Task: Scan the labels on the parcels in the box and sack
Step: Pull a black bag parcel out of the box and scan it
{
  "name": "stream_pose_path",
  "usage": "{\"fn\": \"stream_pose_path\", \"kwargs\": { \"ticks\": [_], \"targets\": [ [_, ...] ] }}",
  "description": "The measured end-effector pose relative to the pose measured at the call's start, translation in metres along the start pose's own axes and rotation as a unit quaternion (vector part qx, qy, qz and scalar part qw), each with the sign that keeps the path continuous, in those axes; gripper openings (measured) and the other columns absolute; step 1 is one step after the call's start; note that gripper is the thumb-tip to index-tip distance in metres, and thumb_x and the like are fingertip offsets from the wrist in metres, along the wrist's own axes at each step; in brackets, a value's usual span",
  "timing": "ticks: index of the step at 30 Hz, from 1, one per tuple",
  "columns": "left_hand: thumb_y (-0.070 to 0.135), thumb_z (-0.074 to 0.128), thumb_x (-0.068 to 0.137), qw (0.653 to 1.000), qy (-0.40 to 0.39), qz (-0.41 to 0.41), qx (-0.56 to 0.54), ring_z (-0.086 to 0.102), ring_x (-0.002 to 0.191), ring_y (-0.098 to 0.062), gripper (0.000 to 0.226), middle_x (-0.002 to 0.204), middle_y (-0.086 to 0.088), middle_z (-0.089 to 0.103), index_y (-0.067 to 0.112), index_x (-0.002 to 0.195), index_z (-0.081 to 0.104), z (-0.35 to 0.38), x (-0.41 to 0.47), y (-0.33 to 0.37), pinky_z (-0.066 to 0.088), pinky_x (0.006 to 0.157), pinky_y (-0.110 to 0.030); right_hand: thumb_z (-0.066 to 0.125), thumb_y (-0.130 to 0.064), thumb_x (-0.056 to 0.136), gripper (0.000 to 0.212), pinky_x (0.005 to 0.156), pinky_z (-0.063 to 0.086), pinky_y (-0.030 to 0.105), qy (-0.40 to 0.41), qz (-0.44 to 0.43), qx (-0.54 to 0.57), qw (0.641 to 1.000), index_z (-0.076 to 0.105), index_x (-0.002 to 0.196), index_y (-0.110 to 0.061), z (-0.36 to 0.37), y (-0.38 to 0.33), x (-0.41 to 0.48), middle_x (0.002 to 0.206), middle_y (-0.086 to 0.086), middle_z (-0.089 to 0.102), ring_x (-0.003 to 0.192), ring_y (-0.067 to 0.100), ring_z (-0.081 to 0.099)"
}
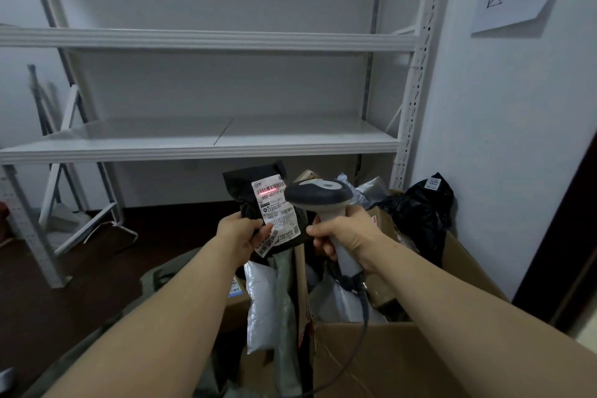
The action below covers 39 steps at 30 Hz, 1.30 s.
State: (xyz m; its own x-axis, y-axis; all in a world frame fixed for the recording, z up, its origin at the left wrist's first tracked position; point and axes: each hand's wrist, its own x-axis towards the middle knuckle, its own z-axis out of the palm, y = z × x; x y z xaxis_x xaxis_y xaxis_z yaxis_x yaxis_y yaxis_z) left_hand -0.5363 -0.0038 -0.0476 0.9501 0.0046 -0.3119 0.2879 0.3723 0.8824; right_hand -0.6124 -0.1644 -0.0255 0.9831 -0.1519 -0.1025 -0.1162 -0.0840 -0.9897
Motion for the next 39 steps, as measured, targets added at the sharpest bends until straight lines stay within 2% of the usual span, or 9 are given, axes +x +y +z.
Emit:
{"fn": "stream_pose_path", "kwargs": {
  "ticks": [7,12,17,22,25,29,34,36,39],
  "targets": [
    [-0.013,0.044,0.093,1.0,0.007,0.004,0.014,0.06,0.073,-0.025,0.023,0.107,-0.021,0.059,-0.001,0.105,0.059,-0.002,0.003,0.0,0.055,0.052,-0.02,0.069,0.003,0.077,0.016,0.038,0.035,0.017,0.002,0.001,-0.001,1.0,0.057,0.068,-0.003,0.0,-0.003,-0.001,0.05,0.009,0.055,0.034,0.011,0.041],
    [-0.012,0.045,0.093,1.0,0.011,0.0,0.021,0.061,0.073,-0.025,0.023,0.102,-0.019,0.06,0.0,0.105,0.06,-0.003,0.004,0.0,0.055,0.051,-0.02,0.069,0.003,0.076,0.018,0.038,0.035,0.017,0.003,-0.005,-0.002,1.0,0.056,0.067,-0.004,-0.001,-0.003,-0.001,0.05,0.009,0.055,0.034,0.012,0.041],
    [-0.011,0.045,0.094,0.999,0.015,-0.002,0.035,0.06,0.071,-0.026,0.021,0.089,-0.016,0.061,0.003,0.086,0.059,-0.004,0.005,0.001,0.054,0.048,-0.019,0.068,0.003,0.077,0.018,0.039,0.035,0.018,-0.001,-0.005,-0.011,1.0,0.056,0.066,-0.004,-0.001,-0.003,0.001,0.05,0.008,0.055,0.035,0.013,0.041],
    [-0.009,0.046,0.094,0.999,0.02,0.002,0.043,0.058,0.067,-0.022,0.022,0.082,-0.014,0.06,0.005,0.082,0.058,-0.005,0.008,0.0,0.051,0.043,-0.016,0.068,0.002,0.078,0.018,0.039,0.036,0.018,-0.003,0.001,-0.014,1.0,0.056,0.066,-0.005,0.0,-0.003,0.002,0.051,0.009,0.056,0.036,0.012,0.042],
    [-0.007,0.05,0.093,0.998,0.023,0.005,0.055,0.055,0.063,-0.016,0.015,0.083,-0.013,0.061,0.004,0.094,0.06,-0.007,0.012,0.0,0.047,0.037,-0.014,0.068,0.002,0.078,0.017,0.039,0.037,0.018,-0.005,0.002,-0.014,1.0,0.057,0.068,-0.005,0.001,-0.003,0.003,0.051,0.008,0.057,0.037,0.012,0.042],
    [0.001,0.056,0.093,0.997,0.026,0.007,0.073,0.056,0.063,-0.015,0.017,0.091,-0.012,0.064,0.008,0.107,0.062,-0.01,0.017,0.002,0.04,0.033,-0.012,0.068,0.002,0.078,0.01,0.04,0.036,0.019,-0.02,-0.006,-0.014,1.0,0.06,0.077,-0.003,-0.001,-0.002,0.002,0.059,0.012,0.062,0.038,0.013,0.044],
    [0.005,0.054,0.095,0.999,0.009,-0.004,0.039,0.06,0.074,-0.023,0.01,0.091,-0.014,0.062,0.006,0.103,0.06,-0.016,0.018,0.008,0.053,0.041,-0.021,0.07,0.001,0.077,0.012,0.042,0.039,0.023,-0.059,-0.009,-0.091,0.994,0.059,0.083,-0.002,-0.01,0.008,0.004,0.064,0.013,0.068,0.042,0.016,0.047],
    [0.005,0.052,0.096,0.999,0.003,-0.009,0.035,0.061,0.08,-0.027,0.007,0.095,-0.015,0.061,0.005,0.095,0.06,-0.019,0.02,0.01,0.056,0.045,-0.026,0.07,0.0,0.076,0.013,0.043,0.04,0.024,-0.07,-0.006,-0.114,0.991,0.06,0.084,-0.003,-0.011,0.013,0.007,0.066,0.013,0.069,0.041,0.015,0.047],
    [-0.001,0.054,0.093,0.998,-0.007,-0.031,0.056,0.061,0.087,-0.03,0.004,0.106,-0.02,0.061,0.0,0.094,0.057,-0.023,0.023,0.012,0.058,0.047,-0.029,0.071,0.001,0.074,0.013,0.043,0.041,0.024,-0.083,-0.018,-0.16,0.983,0.062,0.082,-0.005,-0.01,0.016,0.008,0.069,0.015,0.068,0.041,0.016,0.049]
  ]
}}
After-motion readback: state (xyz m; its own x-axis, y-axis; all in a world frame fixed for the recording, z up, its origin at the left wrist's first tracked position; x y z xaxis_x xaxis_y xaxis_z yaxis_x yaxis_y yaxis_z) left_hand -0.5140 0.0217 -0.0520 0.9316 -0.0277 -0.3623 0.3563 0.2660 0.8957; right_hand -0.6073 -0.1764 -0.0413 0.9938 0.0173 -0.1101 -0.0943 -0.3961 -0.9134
